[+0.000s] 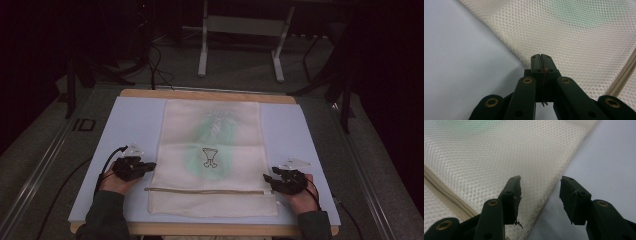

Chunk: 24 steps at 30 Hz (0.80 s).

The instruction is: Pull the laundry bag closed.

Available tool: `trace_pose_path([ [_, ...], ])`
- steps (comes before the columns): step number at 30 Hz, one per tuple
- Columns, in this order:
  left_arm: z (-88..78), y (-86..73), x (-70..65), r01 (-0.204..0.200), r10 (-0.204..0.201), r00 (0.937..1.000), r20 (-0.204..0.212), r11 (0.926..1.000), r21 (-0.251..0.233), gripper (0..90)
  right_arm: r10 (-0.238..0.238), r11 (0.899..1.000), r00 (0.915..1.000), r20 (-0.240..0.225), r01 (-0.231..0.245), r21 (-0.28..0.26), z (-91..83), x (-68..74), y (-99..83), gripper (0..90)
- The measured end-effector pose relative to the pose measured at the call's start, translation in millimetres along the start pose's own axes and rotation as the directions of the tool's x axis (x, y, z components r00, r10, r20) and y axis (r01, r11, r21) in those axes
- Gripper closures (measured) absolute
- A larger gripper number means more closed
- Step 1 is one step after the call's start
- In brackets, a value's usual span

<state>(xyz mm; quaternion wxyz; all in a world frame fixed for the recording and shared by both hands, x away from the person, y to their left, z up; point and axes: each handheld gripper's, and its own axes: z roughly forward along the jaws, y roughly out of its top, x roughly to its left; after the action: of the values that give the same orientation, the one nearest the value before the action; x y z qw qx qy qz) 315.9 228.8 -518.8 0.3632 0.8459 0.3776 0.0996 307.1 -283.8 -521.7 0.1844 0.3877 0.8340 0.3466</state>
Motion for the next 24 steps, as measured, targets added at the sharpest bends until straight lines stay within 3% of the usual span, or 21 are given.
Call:
trace_pose_path([
  [24,8.4,1.1,-3.6,-0.026,0.025,0.9995,0.02,0.9988,0.042,89.7,-0.065,0.998,0.9965,-0.054,0.064,-0.003,4.9,22.9,12.0,50.5],
])
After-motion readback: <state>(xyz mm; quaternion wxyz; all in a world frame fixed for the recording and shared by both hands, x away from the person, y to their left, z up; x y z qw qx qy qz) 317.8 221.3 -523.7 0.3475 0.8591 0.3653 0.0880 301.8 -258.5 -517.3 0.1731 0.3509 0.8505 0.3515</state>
